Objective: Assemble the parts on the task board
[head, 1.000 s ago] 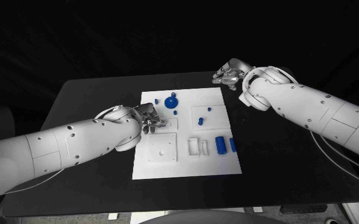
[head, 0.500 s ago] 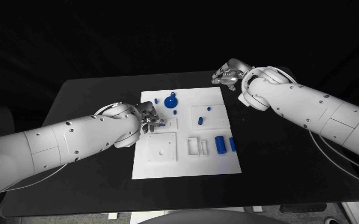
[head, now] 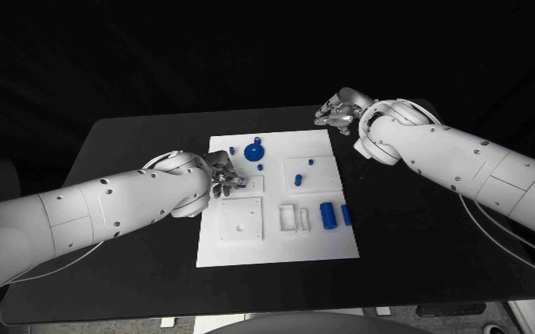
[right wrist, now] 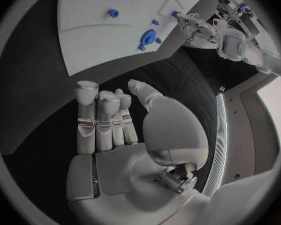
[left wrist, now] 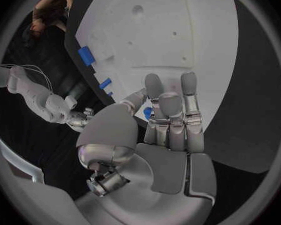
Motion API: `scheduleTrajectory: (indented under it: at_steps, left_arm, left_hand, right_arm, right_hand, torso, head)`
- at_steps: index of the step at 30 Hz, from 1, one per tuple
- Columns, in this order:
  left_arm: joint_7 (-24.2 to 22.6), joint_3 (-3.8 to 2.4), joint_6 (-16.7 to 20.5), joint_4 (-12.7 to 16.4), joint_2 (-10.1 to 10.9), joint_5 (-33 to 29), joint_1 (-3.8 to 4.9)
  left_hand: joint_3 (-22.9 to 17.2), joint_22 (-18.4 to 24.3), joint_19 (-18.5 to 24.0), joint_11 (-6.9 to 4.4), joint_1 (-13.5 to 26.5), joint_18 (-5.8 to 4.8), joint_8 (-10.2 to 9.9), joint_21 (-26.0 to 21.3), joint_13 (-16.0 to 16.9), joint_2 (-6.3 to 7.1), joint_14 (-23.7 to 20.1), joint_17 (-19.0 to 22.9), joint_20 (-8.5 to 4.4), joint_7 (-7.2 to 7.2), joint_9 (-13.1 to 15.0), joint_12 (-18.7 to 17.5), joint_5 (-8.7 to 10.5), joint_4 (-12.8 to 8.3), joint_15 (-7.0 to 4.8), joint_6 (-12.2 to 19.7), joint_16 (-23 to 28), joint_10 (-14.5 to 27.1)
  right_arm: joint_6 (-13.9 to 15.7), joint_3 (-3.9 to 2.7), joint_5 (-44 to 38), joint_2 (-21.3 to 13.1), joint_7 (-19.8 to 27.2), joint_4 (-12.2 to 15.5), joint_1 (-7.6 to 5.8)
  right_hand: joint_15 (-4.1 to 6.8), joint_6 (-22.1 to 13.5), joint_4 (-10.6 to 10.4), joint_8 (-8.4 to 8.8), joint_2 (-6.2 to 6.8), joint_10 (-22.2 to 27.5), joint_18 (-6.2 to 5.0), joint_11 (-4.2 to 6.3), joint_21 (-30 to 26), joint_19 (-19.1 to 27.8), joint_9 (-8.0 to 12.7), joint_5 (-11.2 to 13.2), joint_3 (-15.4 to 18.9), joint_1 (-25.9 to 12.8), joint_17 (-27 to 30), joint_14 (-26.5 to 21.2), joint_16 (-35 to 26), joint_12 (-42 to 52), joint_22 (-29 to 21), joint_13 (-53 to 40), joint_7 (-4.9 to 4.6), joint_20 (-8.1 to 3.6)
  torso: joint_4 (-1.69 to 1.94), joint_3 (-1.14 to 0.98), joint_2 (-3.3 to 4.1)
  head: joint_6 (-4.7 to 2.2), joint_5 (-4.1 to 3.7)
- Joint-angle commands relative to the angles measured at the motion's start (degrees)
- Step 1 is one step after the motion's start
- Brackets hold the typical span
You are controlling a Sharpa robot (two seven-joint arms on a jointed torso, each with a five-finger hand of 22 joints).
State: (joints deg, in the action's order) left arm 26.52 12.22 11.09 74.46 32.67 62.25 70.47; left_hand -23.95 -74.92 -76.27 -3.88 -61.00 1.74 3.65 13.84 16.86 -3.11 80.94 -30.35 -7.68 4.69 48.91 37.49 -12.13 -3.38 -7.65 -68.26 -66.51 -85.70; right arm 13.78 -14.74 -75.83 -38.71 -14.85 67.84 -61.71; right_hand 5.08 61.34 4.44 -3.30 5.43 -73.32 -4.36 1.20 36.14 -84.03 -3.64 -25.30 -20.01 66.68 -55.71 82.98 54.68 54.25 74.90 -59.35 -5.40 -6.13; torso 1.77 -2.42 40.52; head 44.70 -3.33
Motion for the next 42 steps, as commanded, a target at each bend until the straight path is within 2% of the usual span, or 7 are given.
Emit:
scheduleTrajectory:
  at_steps: [1,19,23,42]
  left_arm:
    - [0.72,0.00,-1.77,-0.19,-0.26,0.65,0.07]
    - [1.66,0.01,-3.73,-0.61,-0.67,2.52,0.15]
    - [1.82,0.01,-3.51,-0.73,-0.80,3.01,0.16]
    - [2.05,-0.01,-3.59,-1.48,-1.37,4.36,0.24]
  left_hand:
    - [-0.86,-1.00,-0.05,-2.07,-0.59,-1.11,0.17,0.33,-0.04,-1.24,-0.01,0.00,-0.25,-7.78,0.04,0.34,-0.39,-1.31,-0.38,-12.13,-0.38,-1.07]
    - [-0.63,-1.00,0.07,-2.02,-0.75,-1.11,0.17,0.44,-0.06,-1.15,-0.08,-0.01,-0.21,-7.76,0.17,0.40,-0.19,-1.47,-0.35,-12.10,-0.48,-1.07]
    - [-0.32,-0.98,0.04,-2.02,-0.72,-1.09,0.17,0.47,-0.07,-1.36,-0.08,0.00,-0.19,-7.78,0.21,0.40,1.32,-1.17,-0.34,-12.11,-0.50,-1.08]
    - [0.20,-0.96,0.03,-1.96,-0.82,-1.17,0.16,0.44,-0.05,-1.58,-0.10,0.02,-0.25,-7.74,0.25,0.52,2.07,-0.57,-0.35,-11.95,-0.54,-1.08]
  right_arm:
    - [-0.48,-0.04,0.08,0.07,0.23,-0.06,0.04]
    - [-0.54,-0.04,0.08,0.11,0.21,-0.11,0.11]
    - [-0.56,-0.04,0.08,0.12,0.22,-0.13,0.13]
    - [-0.58,-0.03,0.08,0.16,0.23,-0.14,0.29]
  right_hand:
    - [-0.12,-0.08,0.01,-0.26,-0.01,0.32,-0.37,-0.05,-0.16,-2.71,0.01,-0.14,0.05,-0.33,0.06,-0.04,-0.30,-0.30,4.26,0.06,-0.08,0.07]
    - [-0.12,-0.08,0.01,-0.26,-0.01,0.32,-0.37,-0.05,-0.16,-2.71,0.01,-0.14,0.05,-0.33,0.06,-0.04,-0.30,-0.30,4.26,0.06,-0.08,0.07]
    - [-0.12,-0.08,0.01,-0.26,-0.01,0.32,-0.37,-0.05,-0.16,-2.71,0.01,-0.14,0.05,-0.33,0.06,-0.04,-0.30,-0.30,4.26,0.06,-0.08,0.07]
    - [-0.12,-0.09,0.22,-0.25,-0.06,0.31,-0.37,-0.05,-0.21,-2.72,0.01,-0.24,-0.06,-0.46,0.03,-0.04,-0.27,-0.25,4.25,0.02,-0.09,0.06]
  torso:
    - [0.00,0.01,-0.02]
    - [-0.06,-0.01,0.00]
    - [-0.01,-0.02,-0.03]
    - [-0.05,-0.02,0.01]
  head:
    - [-0.01,0.04]
    - [0.00,-0.09]
    - [0.02,-0.15]
    - [0.03,-0.32]
